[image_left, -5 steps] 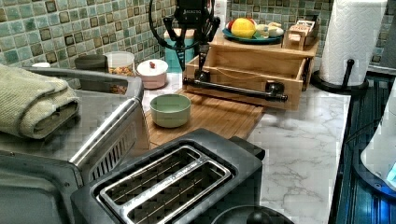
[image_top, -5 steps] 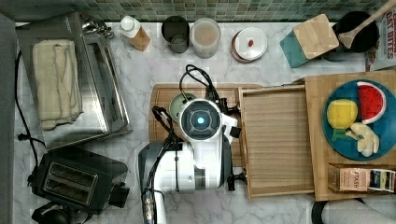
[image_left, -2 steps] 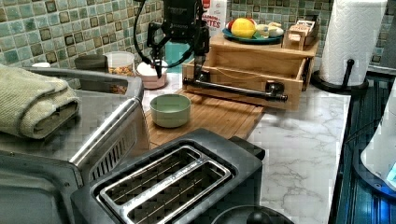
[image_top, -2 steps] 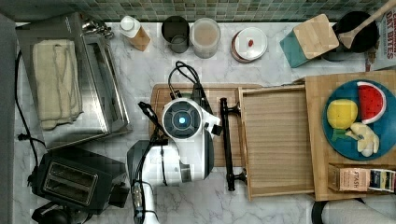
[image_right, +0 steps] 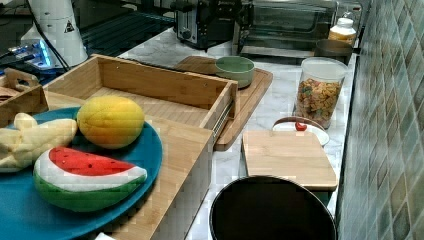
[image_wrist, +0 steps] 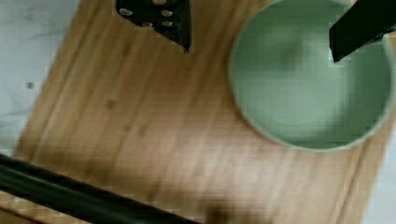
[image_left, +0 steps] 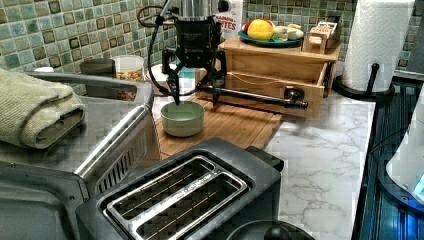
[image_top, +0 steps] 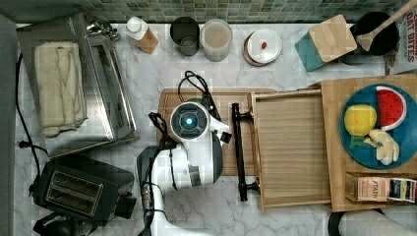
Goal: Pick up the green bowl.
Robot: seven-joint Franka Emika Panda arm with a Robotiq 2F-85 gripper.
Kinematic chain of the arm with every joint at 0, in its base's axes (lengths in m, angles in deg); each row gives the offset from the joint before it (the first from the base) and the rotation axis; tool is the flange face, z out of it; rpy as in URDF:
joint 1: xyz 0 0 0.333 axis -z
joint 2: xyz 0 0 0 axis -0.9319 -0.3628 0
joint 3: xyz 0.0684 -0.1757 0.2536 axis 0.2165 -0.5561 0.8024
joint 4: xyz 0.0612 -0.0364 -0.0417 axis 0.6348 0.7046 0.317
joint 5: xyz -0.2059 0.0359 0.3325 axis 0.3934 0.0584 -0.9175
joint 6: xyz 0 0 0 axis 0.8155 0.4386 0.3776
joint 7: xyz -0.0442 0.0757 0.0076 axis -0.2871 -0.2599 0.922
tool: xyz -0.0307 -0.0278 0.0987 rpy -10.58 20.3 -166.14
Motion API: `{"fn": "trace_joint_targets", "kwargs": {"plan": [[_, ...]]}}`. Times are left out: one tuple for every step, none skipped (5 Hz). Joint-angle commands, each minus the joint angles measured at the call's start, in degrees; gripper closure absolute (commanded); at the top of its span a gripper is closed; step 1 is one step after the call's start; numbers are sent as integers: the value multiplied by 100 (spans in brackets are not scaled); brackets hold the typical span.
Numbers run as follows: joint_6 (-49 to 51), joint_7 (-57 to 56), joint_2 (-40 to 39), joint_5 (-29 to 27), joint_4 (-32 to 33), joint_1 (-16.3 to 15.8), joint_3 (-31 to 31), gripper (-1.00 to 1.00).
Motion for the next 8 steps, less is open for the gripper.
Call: {"fn": "trace_joint_targets", "kwargs": {"plan": [[-1038, 1690, -189, 945, 323, -284, 13, -100], [-940, 1564, -393, 814, 206, -173, 93, -100], [-1051, 1461, -435, 874, 298, -109, 96, -100], [-1169, 1382, -445, 953, 365, -105, 70, -100], [-1163, 1462, -378, 915, 439, -120, 100, -100], [-1137, 1593, -357, 1051, 442, -180, 71, 100], [-1226, 1582, -332, 1094, 505, -178, 47, 100], [-1364, 1578, -293, 1239, 586, -189, -8, 100]]}}
